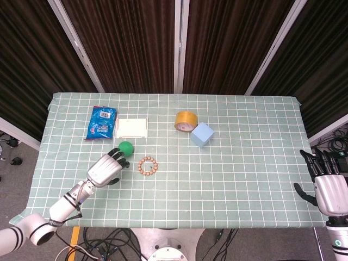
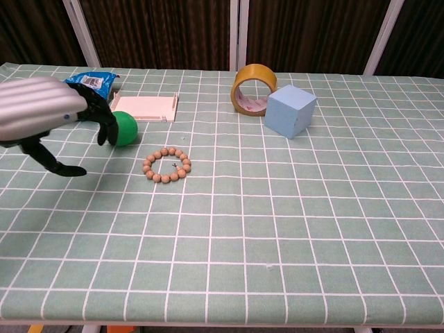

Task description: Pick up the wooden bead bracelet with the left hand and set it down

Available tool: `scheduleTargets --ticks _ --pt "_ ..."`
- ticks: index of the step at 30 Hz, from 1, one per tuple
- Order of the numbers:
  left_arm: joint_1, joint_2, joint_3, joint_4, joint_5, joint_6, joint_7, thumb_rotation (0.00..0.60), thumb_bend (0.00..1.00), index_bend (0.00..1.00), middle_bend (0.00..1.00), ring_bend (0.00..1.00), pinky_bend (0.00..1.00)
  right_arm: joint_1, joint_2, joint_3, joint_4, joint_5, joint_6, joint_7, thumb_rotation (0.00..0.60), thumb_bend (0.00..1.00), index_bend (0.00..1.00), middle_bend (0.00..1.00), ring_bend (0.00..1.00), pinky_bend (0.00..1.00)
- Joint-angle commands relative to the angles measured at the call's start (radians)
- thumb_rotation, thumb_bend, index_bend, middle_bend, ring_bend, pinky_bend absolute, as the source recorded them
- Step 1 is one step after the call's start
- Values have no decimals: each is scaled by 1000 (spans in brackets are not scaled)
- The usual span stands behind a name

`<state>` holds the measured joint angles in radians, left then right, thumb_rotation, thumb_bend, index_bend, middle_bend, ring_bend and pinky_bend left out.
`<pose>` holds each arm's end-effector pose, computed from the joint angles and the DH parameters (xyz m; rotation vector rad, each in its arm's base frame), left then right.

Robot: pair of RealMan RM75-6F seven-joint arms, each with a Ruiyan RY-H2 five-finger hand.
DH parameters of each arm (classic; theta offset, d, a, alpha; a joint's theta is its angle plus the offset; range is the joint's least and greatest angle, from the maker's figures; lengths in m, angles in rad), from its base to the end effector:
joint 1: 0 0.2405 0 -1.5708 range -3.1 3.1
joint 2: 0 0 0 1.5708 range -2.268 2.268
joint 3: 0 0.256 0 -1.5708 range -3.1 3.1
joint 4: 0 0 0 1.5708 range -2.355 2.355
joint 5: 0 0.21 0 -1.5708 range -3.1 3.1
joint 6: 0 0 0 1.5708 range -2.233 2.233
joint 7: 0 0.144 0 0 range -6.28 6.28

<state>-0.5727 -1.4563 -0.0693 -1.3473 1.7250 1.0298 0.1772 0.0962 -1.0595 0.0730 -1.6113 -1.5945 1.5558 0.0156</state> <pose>-0.2005 0.2973 0.0044 -2.1367 -0.5153 -0.9134 -0.2943 -0.1882 0.1848 1.4325 -0.7524 0.9916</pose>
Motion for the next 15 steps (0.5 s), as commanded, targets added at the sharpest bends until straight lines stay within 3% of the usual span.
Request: scheduleTargets --ticks 1,12,15 --pt "-32 -74 1 69 -8 -14 51 600 200 404 445 202 202 0 -1 1 1 1 0 1 600 158 45 168 0 0" --pt "-86 -204 22 181 -2 -14 146 600 199 399 426 173 165 -4 -10 -1 13 12 -5 13 600 158 45 168 0 0" --pt "-93 -218 16 197 -8 -3 185 600 199 397 413 243 167 -7 -8 -2 13 16 -3 14 600 159 45 168 0 0"
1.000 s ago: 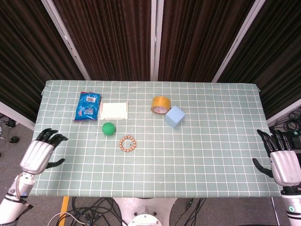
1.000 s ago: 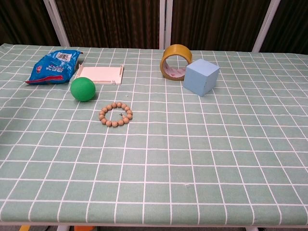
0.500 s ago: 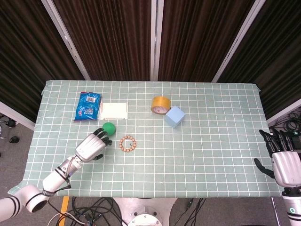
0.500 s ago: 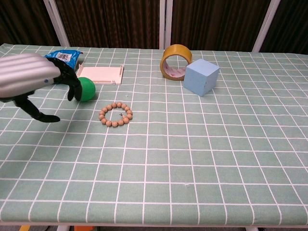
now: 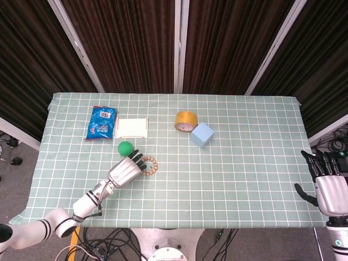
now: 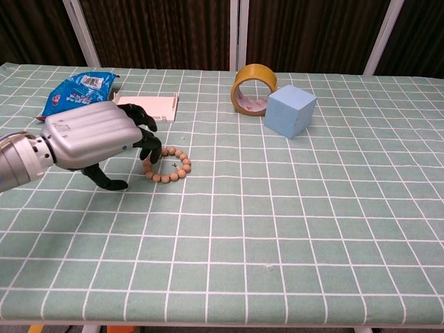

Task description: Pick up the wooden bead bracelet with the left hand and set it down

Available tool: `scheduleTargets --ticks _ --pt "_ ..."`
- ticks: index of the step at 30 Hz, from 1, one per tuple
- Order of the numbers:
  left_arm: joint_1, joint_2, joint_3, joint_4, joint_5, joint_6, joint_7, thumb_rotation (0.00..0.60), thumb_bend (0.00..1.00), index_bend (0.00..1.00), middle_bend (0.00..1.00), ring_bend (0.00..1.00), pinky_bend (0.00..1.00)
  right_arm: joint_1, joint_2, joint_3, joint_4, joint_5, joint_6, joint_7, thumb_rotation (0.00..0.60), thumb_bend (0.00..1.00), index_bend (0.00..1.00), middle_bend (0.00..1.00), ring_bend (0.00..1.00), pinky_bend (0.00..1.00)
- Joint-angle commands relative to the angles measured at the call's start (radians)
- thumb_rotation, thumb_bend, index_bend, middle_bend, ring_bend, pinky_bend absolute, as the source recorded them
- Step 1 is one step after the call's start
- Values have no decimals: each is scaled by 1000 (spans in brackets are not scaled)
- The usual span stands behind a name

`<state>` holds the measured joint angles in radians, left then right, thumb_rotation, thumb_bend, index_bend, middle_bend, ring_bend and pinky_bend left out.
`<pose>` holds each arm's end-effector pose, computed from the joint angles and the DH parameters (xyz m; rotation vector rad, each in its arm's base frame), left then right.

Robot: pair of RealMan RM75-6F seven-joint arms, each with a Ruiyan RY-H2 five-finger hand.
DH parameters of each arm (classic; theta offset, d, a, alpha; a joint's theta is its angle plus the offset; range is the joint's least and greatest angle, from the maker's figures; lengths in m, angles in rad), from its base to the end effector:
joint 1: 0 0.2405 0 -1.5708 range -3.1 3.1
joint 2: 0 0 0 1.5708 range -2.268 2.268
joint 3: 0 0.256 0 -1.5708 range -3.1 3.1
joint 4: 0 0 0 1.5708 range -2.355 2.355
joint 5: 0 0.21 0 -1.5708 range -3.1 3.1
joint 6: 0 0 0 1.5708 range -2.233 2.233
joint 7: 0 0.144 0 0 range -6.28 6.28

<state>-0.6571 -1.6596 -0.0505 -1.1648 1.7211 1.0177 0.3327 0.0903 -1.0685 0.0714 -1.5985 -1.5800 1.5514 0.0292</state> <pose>-0.1769 0.3065 -0.0529 -2.1971 -0.2906 -0.8627 -0.2996 -0.1866 0.1833 1.4171 -0.7744 0.9833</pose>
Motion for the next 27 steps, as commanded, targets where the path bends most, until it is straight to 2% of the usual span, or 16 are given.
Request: scheduleTargets --ticks 1,13,16,19,27 --pt "-8 -17 -4 14 -9 12 36 600 199 394 413 281 185 -3 2 0 0 2 2 0 600 158 45 168 0 0" --pt "-21 -30 4 2 -46 14 99 600 198 384 458 337 247 -13 2 -2 5 1 14 8 600 158 45 168 0 0" --pt "-25 -44 8 18 -48 19 95 600 198 384 453 299 252 -14 2 -2 7 1 15 9 600 159 45 168 0 0" --pt "-29 -57 14 30 -52 18 91 600 198 384 452 231 211 -16 0 -1 11 2 18 12 600 158 45 168 0 0" --pt "-39 -90 27 71 -67 6 72 600 205 406 460 223 180 -15 -4 2 22 7 16 23 600 158 45 168 0 0"
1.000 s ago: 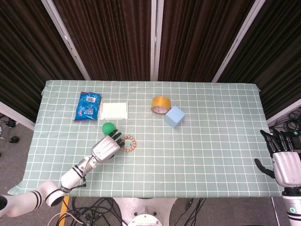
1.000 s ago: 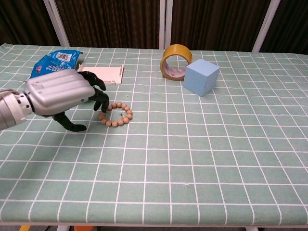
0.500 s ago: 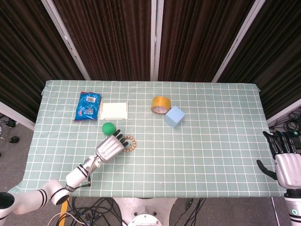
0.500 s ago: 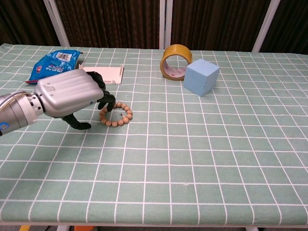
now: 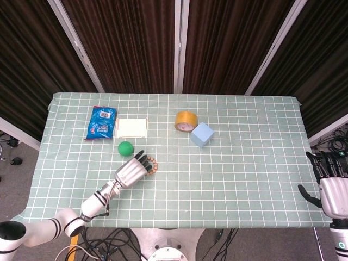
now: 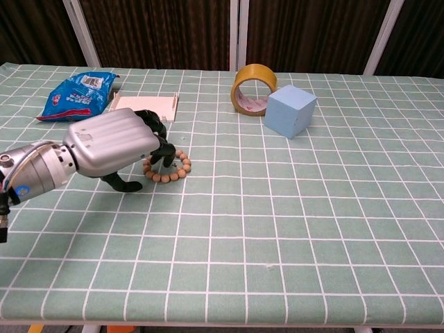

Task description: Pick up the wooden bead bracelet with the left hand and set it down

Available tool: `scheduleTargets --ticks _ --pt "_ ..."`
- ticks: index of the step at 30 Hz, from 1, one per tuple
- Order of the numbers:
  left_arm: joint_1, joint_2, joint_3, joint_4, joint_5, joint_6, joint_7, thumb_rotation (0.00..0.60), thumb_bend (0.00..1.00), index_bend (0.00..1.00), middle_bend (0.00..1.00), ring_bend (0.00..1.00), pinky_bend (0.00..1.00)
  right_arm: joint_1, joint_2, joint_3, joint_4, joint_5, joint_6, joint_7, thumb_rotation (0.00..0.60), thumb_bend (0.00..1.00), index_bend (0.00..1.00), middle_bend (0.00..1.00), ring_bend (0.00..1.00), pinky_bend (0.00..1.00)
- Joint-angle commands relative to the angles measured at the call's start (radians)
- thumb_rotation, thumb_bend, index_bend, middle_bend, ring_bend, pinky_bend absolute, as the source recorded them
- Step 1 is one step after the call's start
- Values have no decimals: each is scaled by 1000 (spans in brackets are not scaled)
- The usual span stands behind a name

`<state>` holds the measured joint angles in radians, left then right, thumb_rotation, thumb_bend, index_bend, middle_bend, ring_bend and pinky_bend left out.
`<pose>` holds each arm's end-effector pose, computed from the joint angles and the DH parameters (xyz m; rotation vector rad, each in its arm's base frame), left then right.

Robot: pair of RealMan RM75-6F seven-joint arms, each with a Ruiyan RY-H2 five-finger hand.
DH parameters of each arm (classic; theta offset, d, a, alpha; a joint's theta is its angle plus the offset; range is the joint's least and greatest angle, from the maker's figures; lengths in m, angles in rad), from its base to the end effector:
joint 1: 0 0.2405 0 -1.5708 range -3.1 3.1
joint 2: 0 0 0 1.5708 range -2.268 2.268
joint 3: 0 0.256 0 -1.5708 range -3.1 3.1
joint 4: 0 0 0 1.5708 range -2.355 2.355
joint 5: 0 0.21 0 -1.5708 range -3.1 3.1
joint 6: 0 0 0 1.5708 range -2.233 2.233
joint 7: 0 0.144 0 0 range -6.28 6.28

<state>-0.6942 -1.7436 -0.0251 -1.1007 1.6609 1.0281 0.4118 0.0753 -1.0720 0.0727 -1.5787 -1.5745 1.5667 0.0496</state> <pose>-0.1674 0.3075 -0.0755 -2.1933 -0.2351 -0.8328 -0.3055 -0.1824 0.1867 1.3939 -0.7768 0.9829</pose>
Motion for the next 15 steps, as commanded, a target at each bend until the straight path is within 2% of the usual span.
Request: scheduleTargets --ticks 1,15 --pt "-3 -8 3 10 -10 -6 -11 600 210 409 464 223 180 -1 -1 1 4 2 0 4 600 158 45 168 0 0" --pt "-10 -33 22 49 -29 -11 -75 600 322 443 494 223 180 -4 -3 3 14 4 3 13 600 158 46 169 0 0"
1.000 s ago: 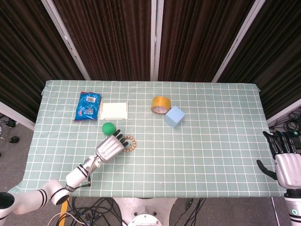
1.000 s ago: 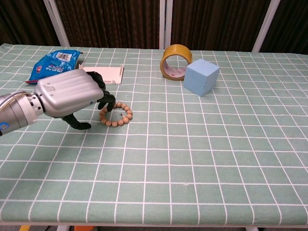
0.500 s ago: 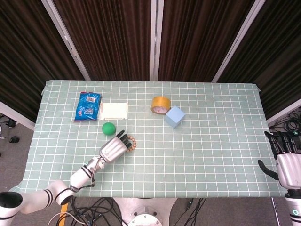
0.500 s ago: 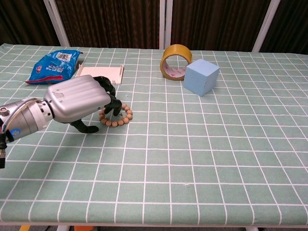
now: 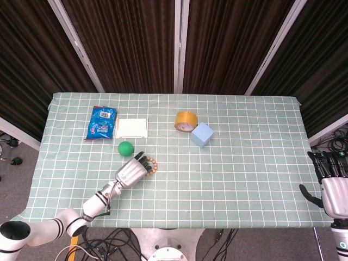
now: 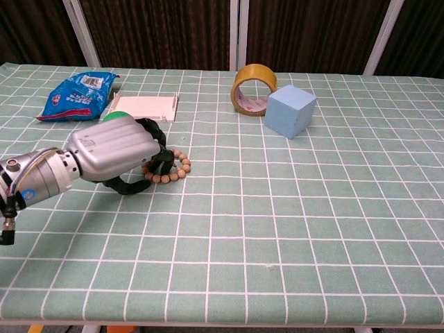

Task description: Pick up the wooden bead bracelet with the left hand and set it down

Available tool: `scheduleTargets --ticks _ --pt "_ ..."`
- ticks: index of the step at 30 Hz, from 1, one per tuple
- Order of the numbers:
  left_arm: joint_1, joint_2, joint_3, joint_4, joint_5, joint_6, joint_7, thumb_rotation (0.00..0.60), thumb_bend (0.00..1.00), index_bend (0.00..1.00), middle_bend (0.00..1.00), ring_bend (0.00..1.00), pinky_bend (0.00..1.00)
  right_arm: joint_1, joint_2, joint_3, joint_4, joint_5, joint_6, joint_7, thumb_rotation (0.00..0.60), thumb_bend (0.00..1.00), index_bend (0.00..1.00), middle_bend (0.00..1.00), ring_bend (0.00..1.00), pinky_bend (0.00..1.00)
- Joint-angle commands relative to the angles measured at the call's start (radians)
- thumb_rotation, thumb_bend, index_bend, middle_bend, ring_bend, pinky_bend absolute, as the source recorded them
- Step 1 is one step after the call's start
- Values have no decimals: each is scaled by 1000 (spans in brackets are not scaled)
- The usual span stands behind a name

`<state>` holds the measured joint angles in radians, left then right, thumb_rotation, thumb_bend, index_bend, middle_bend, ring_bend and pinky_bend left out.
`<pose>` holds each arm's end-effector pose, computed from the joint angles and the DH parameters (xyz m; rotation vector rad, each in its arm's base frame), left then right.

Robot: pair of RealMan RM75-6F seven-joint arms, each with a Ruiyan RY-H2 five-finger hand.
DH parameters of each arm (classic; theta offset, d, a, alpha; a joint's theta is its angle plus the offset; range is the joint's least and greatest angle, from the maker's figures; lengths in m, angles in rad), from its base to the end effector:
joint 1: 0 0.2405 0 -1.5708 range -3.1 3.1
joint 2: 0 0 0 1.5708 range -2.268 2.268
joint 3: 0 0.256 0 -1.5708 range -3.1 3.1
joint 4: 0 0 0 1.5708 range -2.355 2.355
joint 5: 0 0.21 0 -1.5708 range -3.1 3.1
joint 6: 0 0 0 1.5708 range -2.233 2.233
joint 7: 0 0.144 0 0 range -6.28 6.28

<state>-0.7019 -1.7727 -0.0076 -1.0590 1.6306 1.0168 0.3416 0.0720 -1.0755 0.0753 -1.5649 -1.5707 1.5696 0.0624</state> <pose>-0.1727 0.3086 -0.0843 -2.2022 -0.3296 -0.8346 -0.3085 -0.1821 0.1879 1.3850 -0.7780 0.9839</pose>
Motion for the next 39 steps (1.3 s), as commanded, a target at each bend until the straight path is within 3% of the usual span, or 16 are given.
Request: scheduleTargets --ticks 1,9,20,23,30,39 --pt "-3 -5 6 11 1 -1 -8 600 329 446 499 223 180 0 0 0 0 -1 1 0 600 158 46 169 0 0" --pt "11 -7 14 12 -2 37 -91 600 373 522 574 267 190 -5 0 1 1 -6 12 2 600 158 45 169 0 0" --pt "44 51 -11 -90 -30 121 -411 600 415 557 639 307 199 -14 1 3 -1 -20 40 2 600 158 45 169 0 0" --pt "50 96 -32 -182 -80 95 -577 600 417 564 645 307 205 -17 3 4 -3 -28 53 1 600 159 45 169 0 0" --pt "37 249 -75 -414 -218 -80 -996 600 430 564 647 318 213 -25 2 6 1 -44 82 11 600 158 45 169 0 0" --pt "34 360 -99 -540 -250 -229 -1410 600 460 565 654 318 211 -29 -1 7 10 -61 101 22 600 157 46 171 0 0"
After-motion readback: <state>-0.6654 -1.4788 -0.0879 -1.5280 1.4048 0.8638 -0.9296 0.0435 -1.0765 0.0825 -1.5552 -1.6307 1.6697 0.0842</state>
